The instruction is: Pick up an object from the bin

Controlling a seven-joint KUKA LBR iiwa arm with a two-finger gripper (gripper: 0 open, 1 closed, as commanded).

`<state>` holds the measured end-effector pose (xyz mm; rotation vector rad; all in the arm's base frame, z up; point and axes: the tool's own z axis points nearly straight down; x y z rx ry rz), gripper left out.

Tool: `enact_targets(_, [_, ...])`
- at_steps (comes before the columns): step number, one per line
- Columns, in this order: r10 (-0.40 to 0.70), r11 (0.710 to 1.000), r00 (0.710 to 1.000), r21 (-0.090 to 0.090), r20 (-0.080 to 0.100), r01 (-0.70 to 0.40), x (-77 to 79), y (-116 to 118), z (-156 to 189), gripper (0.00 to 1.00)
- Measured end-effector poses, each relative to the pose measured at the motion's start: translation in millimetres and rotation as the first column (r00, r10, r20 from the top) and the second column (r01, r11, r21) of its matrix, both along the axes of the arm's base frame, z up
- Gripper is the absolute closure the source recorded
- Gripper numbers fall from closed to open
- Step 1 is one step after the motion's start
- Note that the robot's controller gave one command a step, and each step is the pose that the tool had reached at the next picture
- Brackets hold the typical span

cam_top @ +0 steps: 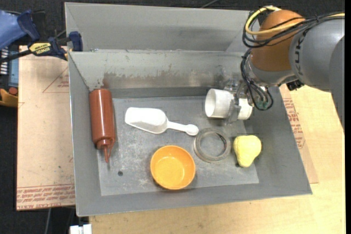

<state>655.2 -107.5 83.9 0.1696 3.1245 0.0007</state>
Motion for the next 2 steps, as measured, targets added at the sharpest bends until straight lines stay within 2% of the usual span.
enact_targets(2, [0.001, 1.000, 1.000, -0.001, 0.003, -0.001, 0.7, 0.0, 35.8, 1.00])
